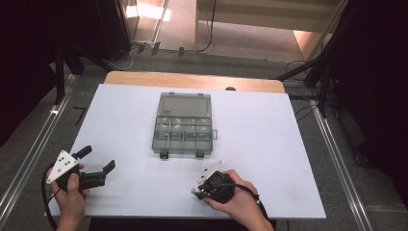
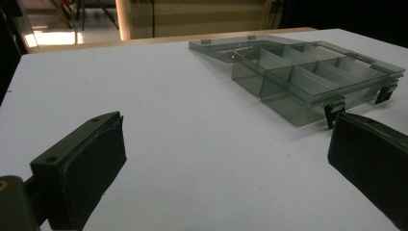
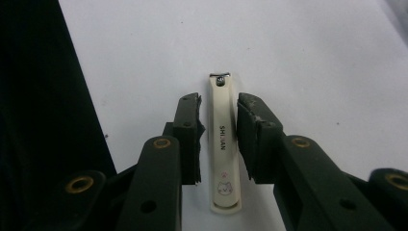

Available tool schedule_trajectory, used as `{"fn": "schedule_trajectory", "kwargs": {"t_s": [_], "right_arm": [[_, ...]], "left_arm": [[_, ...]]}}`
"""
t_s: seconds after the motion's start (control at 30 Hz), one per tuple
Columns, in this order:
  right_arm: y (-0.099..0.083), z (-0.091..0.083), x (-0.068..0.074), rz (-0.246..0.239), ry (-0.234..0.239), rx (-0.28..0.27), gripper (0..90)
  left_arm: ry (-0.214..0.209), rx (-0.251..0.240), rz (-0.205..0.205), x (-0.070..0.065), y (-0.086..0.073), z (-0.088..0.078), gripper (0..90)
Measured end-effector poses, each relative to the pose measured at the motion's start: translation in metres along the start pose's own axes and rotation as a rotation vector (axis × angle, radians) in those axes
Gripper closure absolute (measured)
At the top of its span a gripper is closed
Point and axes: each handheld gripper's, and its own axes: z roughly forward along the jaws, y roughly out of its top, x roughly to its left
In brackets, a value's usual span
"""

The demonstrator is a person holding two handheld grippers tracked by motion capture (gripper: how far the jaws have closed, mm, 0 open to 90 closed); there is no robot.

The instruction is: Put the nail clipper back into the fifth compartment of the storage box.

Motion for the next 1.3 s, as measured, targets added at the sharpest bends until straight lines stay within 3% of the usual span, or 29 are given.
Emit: {"fn": "schedule_trajectory", "kwargs": {"t_s": [0.33,0.57,0.8,1.0,1.3], "right_arm": [[-0.002,0.006,0.004,-0.004,-0.048,-0.009,76.1],[-0.006,0.006,0.004,0.003,-0.047,-0.033,78.0],[-0.009,0.006,0.009,-0.033,-0.080,-0.058,78.9],[-0.010,0.005,0.006,-0.022,-0.061,-0.067,79.0],[-0.008,-0.007,0.001,0.002,-0.040,-0.133,79.1]], "left_arm": [[0.000,0.002,0.003,0.000,0.000,0.000,0.0],[0.003,0.005,0.006,-0.001,0.000,0.001,0.0],[0.003,0.004,0.004,0.000,0.000,0.001,0.0],[0.001,0.004,0.001,0.000,0.000,0.000,0.0],[0.003,0.005,0.005,0.000,0.000,0.001,0.0]]}}
